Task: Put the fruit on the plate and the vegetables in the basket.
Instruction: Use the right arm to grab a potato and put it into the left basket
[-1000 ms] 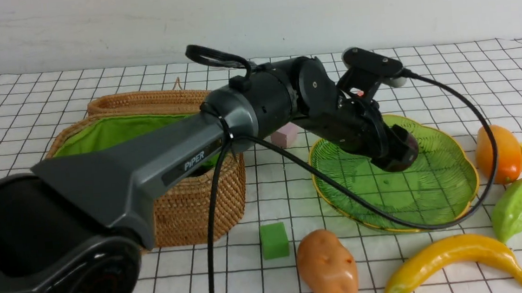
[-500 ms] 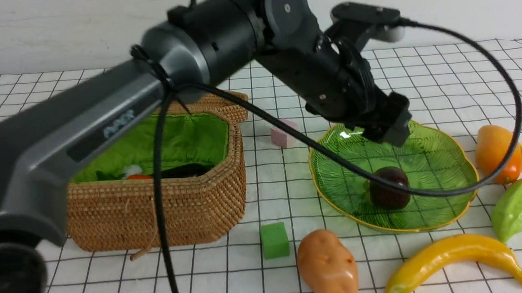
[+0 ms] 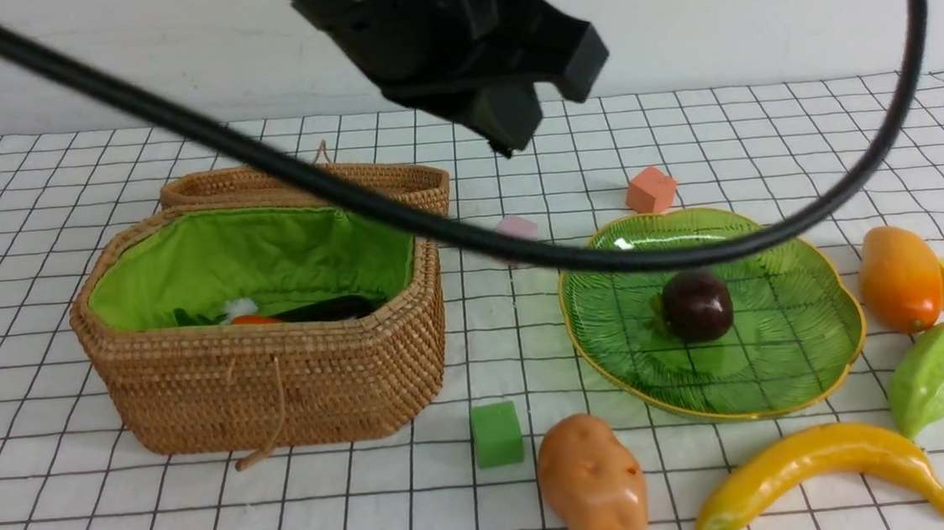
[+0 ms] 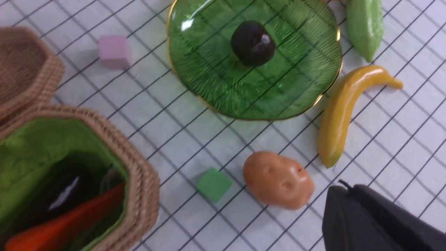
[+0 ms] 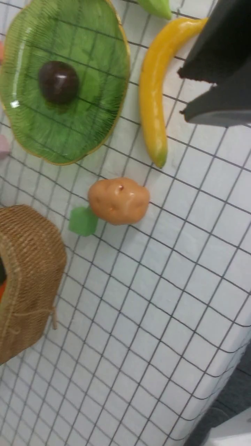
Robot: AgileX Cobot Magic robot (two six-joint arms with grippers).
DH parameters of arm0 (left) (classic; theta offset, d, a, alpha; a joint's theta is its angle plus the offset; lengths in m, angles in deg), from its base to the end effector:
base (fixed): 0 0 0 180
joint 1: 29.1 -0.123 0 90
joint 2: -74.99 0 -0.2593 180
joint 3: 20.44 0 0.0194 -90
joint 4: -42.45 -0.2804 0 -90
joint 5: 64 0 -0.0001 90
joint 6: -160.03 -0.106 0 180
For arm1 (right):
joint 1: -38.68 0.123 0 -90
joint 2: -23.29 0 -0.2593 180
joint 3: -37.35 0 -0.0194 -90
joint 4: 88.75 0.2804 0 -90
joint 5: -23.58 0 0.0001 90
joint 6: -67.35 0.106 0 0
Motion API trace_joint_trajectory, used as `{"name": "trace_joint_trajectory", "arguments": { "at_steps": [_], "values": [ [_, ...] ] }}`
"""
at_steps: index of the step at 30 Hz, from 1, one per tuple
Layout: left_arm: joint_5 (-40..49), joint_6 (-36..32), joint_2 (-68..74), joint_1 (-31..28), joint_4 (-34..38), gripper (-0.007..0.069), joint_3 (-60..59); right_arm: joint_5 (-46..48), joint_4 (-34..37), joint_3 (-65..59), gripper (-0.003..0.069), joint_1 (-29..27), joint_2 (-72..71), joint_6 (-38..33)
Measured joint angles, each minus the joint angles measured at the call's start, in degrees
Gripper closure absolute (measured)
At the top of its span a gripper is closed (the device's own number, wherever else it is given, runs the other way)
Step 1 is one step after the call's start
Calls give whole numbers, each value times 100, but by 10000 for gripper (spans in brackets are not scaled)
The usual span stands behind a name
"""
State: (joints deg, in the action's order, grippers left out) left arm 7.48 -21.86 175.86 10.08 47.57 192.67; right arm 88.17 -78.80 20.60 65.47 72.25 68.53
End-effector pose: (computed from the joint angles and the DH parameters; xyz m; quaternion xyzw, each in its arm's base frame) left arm 0.2812 -0.2408 0.4217 0.3299 0.8765 -0.1535 0.3154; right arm 0.1332 0.0858 0.3843 -0.1995 0.8817 0.1853 0.3853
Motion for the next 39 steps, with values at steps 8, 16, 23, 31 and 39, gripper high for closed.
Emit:
{"name": "trace_joint_trajectory", "arguments": {
  "at_steps": [8,16,23,31,39],
  "values": [
    [-692,135,-2103,-11,-207,638,-3284,84,538,0,530,0,1368,24],
    [-2119,189,-4650,-11,191,638,-5960,84,941,437,530,248,2749,88],
    [-2855,-43,-5947,-11,444,638,-6697,-6,258,1526,525,1403,3999,731],
    [-3029,-111,-6364,-11,492,638,-6734,-78,-400,1777,309,1364,5199,1346],
    [-3033,-444,-6363,-11,546,638,-6734,-479,-135,1784,-13,1178,5947,1394]
  ]
}}
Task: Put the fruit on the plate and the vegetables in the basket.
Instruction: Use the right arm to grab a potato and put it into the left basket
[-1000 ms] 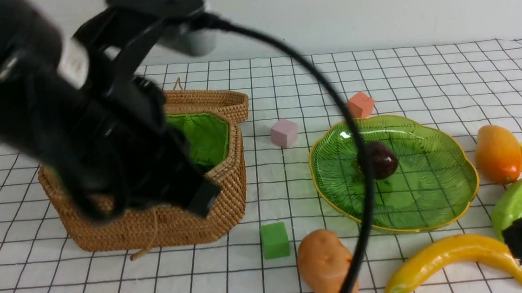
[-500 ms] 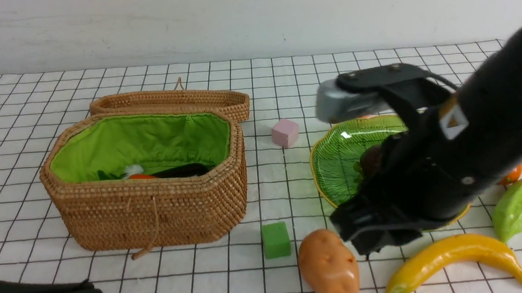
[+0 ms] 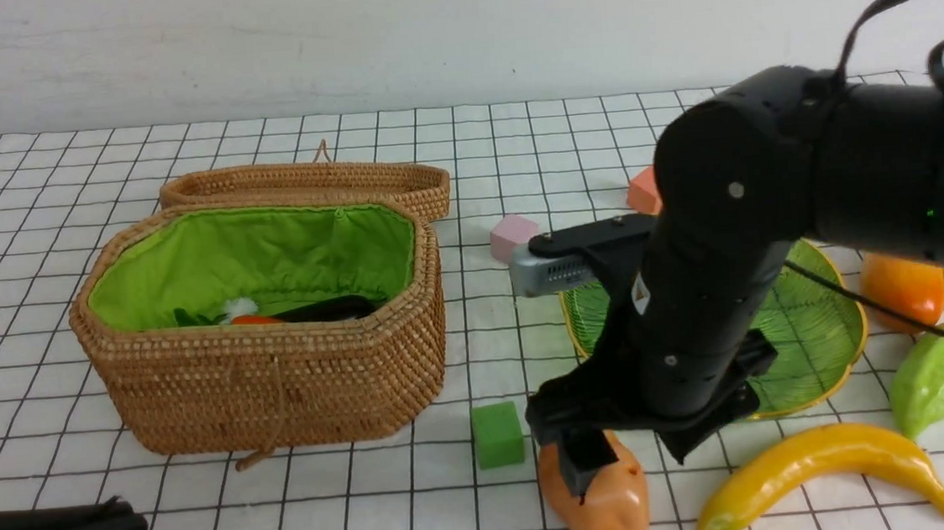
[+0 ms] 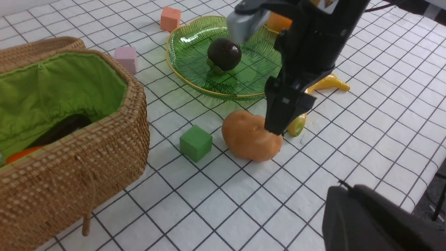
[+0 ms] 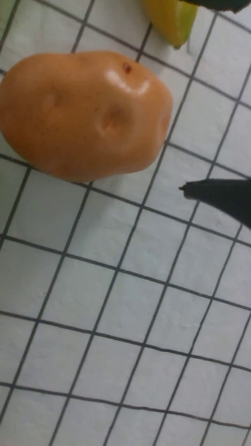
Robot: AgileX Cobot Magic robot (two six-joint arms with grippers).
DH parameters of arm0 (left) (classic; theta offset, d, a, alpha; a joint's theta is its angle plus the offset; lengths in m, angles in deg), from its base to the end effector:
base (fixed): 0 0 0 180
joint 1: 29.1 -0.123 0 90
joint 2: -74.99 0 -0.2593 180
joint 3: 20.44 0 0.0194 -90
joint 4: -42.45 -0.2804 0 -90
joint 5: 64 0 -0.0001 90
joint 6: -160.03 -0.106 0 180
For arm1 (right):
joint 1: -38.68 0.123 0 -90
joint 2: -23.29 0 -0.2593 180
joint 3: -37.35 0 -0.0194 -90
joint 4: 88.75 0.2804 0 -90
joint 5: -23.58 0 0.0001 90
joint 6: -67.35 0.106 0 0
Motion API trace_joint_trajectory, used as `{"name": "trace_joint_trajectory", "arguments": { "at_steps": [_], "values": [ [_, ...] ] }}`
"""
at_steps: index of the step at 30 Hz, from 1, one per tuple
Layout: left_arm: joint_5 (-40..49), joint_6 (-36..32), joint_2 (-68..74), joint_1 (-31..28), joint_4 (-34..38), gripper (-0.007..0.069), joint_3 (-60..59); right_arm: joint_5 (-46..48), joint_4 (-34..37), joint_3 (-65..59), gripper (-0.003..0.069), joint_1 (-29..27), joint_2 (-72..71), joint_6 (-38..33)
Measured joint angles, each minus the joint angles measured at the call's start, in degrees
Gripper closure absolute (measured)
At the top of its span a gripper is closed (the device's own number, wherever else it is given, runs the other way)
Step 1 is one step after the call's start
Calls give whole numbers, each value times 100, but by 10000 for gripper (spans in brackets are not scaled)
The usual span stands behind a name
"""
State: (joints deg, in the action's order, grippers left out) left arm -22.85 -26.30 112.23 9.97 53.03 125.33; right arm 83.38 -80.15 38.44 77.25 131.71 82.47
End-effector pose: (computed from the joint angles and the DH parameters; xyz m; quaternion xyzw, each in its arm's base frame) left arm 0.1089 -0.1049 0.3477 0.2975 0.7736 -0.2411 0.5049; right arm 0.2879 0.2471 0.2016 -0.1718 0.9764 0.1117 0.0687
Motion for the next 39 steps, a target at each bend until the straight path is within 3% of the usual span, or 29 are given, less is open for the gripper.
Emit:
{"name": "trace_joint_trajectory", "arguments": {
  "at_steps": [12,21,39],
  "values": [
    [101,-112,0,0,36,638,0,-529,-200,2,-17,6,903,127],
    [220,-112,0,0,47,638,0,-773,-241,38,42,6,1167,126],
    [424,-89,0,0,-199,638,0,-74,-324,110,42,6,324,126]
  ]
}}
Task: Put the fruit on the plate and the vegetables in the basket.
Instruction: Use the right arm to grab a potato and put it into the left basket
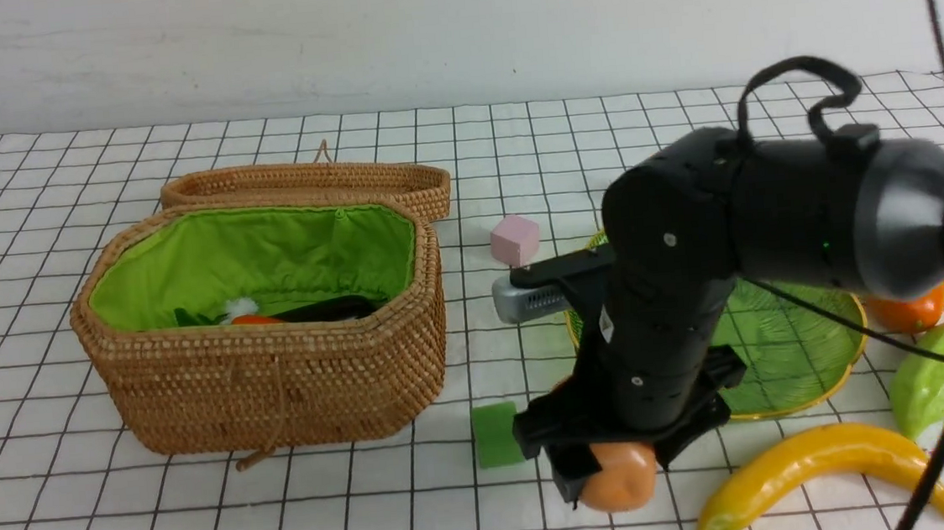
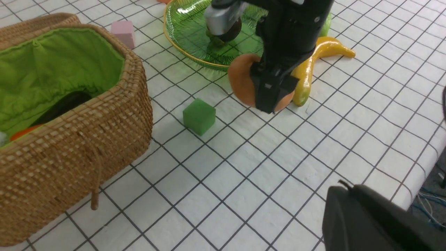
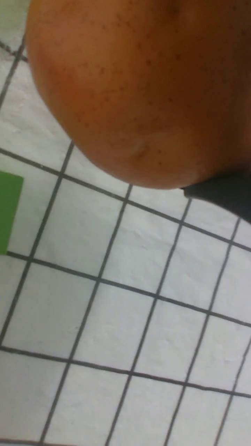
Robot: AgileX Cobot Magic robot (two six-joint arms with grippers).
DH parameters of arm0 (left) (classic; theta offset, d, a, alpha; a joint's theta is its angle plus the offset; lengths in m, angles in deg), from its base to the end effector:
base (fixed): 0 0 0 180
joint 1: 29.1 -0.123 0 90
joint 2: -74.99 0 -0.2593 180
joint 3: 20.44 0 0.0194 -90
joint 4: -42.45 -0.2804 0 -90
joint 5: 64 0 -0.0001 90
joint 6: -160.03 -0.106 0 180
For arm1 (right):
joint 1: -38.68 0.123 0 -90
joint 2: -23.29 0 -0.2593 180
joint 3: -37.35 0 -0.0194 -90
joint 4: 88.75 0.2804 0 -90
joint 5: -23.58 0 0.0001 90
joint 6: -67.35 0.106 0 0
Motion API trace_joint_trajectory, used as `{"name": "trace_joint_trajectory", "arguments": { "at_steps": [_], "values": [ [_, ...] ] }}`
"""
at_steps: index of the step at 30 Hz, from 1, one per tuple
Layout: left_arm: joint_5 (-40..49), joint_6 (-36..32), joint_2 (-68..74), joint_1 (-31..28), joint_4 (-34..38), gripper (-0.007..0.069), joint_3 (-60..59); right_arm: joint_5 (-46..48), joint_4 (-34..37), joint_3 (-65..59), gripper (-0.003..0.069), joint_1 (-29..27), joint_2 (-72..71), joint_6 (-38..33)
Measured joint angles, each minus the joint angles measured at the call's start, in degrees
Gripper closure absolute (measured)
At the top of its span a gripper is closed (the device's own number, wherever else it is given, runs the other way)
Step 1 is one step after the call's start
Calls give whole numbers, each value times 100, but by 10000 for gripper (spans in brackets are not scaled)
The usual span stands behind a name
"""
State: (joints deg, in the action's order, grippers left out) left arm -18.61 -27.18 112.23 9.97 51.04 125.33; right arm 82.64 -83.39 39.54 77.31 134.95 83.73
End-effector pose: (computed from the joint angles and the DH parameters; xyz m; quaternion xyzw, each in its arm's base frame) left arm 0.1074 -0.1017 0.3402 0.3183 0.7879 -0.2134 0.4820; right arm 0.2975 0.2486 0.1853 -0.1722 0.9791 0.0836 0.0690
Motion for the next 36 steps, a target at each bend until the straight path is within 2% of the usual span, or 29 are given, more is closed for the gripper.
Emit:
{"name": "trace_joint_trajectory", "arguments": {
  "at_steps": [4,6,11,14,18,22,25,29,31,36],
  "values": [
    [0,417,0,0,-503,638,0,206,80,269,43,0,-351,-56],
    [0,1206,0,0,-1248,638,0,-128,318,783,43,0,-525,-464],
    [-17,2862,0,0,-2606,638,0,-1363,1401,1953,43,78,-108,-1974],
    [-39,3210,0,0,-2858,638,0,-2072,1894,2541,43,241,549,-3037],
    [-42,3304,0,0,-2916,638,0,-2501,2066,3106,43,389,1391,-4279],
    [-42,3309,0,0,-2902,638,0,-2538,2071,3271,41,400,1740,-4503],
    [-42,3309,0,0,-2852,638,0,-2495,1926,3293,-9,390,1708,-4512],
    [-46,3265,0,0,-2721,638,0,-2089,1594,3298,-22,364,1382,-4337],
    [-77,3183,0,0,-2603,638,0,-1664,1223,3311,-1,346,994,-4047],
    [-325,2687,0,0,-2060,638,0,-599,-159,3374,163,334,-144,-2977]
  ]
}}
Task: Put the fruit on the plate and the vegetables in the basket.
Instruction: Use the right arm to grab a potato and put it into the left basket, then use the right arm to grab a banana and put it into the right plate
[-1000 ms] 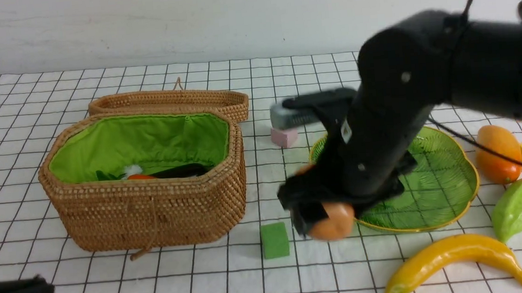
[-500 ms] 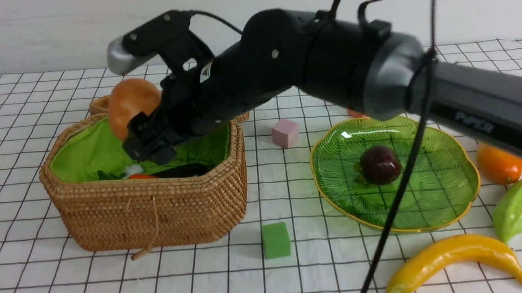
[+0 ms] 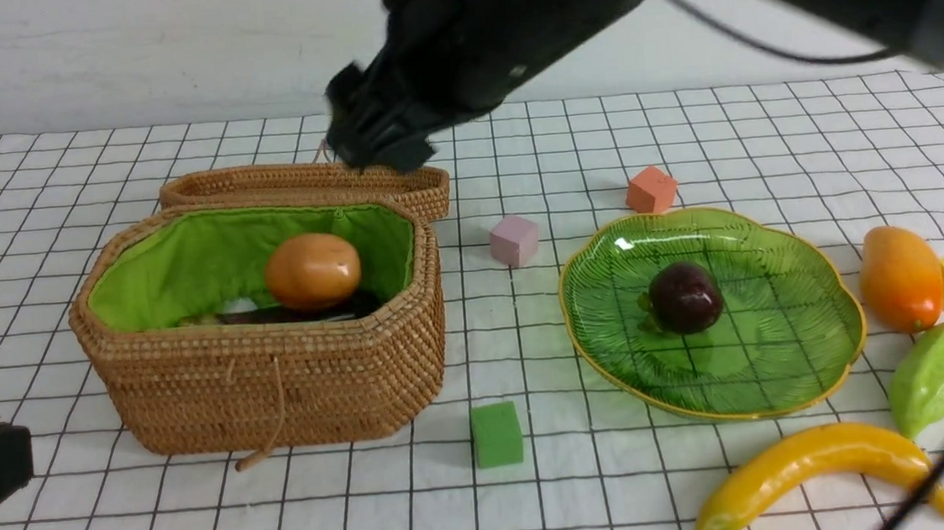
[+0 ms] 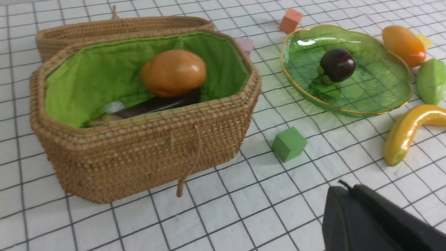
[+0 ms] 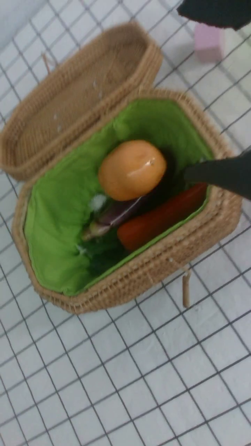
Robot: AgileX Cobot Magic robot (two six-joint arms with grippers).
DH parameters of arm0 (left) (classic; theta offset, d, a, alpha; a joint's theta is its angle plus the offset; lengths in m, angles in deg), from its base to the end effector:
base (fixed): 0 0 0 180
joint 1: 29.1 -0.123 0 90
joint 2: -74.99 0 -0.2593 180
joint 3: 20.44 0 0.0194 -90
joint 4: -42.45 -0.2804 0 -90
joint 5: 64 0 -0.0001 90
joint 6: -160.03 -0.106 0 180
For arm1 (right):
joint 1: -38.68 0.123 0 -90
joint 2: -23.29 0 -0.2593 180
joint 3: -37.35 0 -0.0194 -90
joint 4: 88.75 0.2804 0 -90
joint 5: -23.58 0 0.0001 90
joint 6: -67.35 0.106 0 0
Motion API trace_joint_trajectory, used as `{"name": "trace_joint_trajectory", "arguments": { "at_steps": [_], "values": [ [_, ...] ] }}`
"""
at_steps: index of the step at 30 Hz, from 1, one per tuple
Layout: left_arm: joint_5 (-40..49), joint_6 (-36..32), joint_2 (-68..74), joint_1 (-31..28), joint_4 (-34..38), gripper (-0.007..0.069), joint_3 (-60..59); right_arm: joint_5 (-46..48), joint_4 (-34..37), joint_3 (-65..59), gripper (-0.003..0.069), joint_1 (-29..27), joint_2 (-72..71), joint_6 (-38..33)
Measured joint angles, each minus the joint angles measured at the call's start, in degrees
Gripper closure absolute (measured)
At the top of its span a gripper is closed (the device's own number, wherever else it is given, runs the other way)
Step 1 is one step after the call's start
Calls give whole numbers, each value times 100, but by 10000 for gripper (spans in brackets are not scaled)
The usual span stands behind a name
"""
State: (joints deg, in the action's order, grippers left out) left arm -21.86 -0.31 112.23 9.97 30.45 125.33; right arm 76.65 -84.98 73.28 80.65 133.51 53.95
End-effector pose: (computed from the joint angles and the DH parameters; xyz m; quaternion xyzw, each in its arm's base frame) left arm 0.1257 -0.0830 0.3464 0.1664 0.8159 -0.1789 0.5241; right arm 0.3222 0.2973 0.3967 -0.4109 0.7961 0.1407 0.4215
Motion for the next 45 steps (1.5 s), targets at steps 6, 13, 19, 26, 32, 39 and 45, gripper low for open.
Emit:
{"name": "trace_joint_trajectory", "arguments": {
  "at_steps": [6,13,19,26,32,39,45],
  "values": [
    [-317,-1090,0,0,1150,638,0,1745,-1161,-54,489,-12,-812,538],
    [-157,-3219,217,0,3283,638,0,1841,-1363,-1695,665,-487,-2331,576],
    [94,-4690,351,0,4587,638,0,1769,-1329,-4189,601,-1439,-2991,73],
    [176,-5074,356,0,4876,638,0,240,-762,-5854,302,-2549,-2265,-1230],
    [428,-5089,356,0,4898,638,0,-733,-440,-5901,132,-3113,-1326,-2068],
    [583,-5089,356,0,4898,638,0,-1308,-109,-5876,113,-3314,-541,-2833],
    [651,-5089,356,0,4898,638,0,-1390,-49,-5881,122,-3307,-272,-2950]
  ]
}}
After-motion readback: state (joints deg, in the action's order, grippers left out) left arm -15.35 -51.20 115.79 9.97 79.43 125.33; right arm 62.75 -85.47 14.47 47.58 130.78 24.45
